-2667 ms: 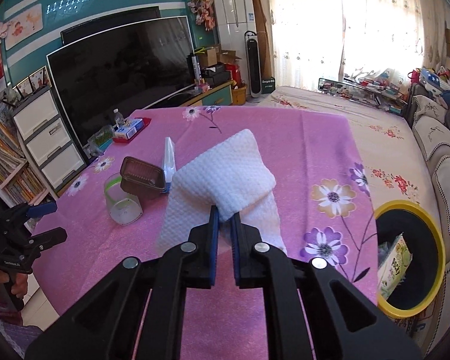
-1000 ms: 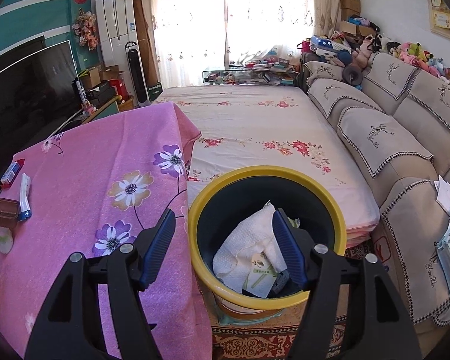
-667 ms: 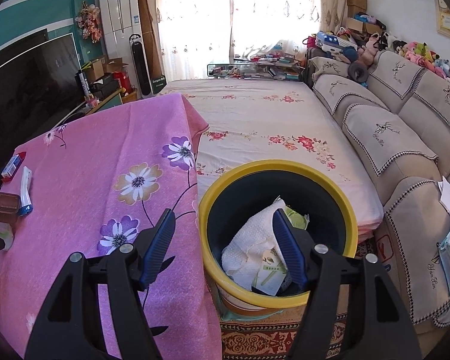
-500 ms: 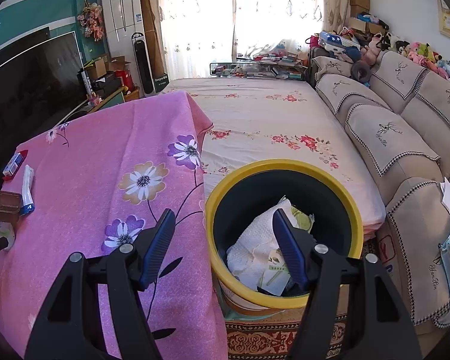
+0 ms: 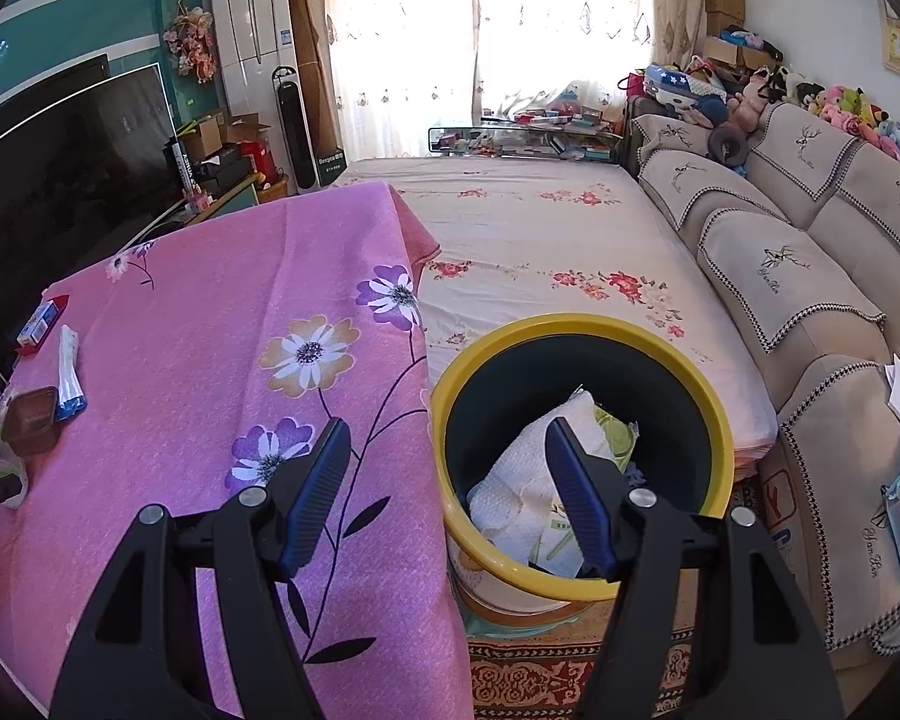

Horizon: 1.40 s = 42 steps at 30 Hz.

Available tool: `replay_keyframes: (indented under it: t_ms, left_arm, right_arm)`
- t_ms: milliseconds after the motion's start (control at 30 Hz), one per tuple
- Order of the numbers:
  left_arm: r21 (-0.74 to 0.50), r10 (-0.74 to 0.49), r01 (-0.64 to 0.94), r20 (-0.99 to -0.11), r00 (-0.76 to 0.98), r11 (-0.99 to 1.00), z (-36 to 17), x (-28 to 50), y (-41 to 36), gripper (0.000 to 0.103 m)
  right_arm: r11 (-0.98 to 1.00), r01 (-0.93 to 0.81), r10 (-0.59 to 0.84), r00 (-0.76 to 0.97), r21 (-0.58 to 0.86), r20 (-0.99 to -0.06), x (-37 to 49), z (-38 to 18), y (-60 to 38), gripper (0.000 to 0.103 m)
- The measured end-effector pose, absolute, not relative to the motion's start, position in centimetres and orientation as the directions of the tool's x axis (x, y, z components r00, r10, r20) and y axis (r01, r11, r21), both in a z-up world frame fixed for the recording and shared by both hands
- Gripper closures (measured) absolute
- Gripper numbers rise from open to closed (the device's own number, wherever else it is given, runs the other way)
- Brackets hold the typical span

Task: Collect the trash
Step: 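Grasp the clear jar with green lid with the left tool, then carry the green-lidded jar over the bin and open the left tool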

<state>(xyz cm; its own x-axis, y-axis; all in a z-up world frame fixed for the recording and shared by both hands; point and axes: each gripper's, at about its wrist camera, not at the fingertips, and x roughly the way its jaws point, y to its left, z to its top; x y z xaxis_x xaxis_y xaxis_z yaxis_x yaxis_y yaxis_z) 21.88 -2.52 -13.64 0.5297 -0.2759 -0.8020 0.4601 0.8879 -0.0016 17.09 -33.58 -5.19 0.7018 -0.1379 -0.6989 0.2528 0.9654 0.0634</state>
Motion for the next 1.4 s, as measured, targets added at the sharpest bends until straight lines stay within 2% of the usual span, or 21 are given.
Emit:
replay_keyframes:
  t_ms: [233,433,867,1167,1400]
  left_arm:
    - [-0.02,-0.281,0.438,-0.794,0.539,0.899,-11.9,18.0,-1.4,0.028]
    - [-0.036,-0.354,0.522,-0.774,0.525,0.852,-9.2,15.8,-5.1,0.028]
    - [-0.064,-0.562,0.773,-0.725,0.399,0.631,-6.1,17.3,-25.0,0.028]
    - [-0.074,-0.584,0.832,-0.747,0.319,0.55,-7.2,21.4,-39.3,0.028]
    - [-0.056,-0.554,0.845,-0.778,0.297,0.532,-10.0,24.3,-47.1,0.028]
  right_arm:
    - [0.963,0.258,-0.137,0.712,0.075,-0.688,15.7,-5.0,-33.4,0.039]
    - [0.947,0.306,-0.166,0.729,0.099,-0.664,13.1,-4.8,-34.6,0.039]
    - [0.88,0.464,-0.316,0.735,0.105,-0.6,5.5,-3.4,-40.8,0.039]
    - [0.83,0.539,-0.358,0.71,0.142,-0.606,1.4,-4.4,-45.1,0.039]
    - [0.796,0.584,-0.373,0.682,0.162,-0.629,-0.3,-5.9,-47.3,0.038]
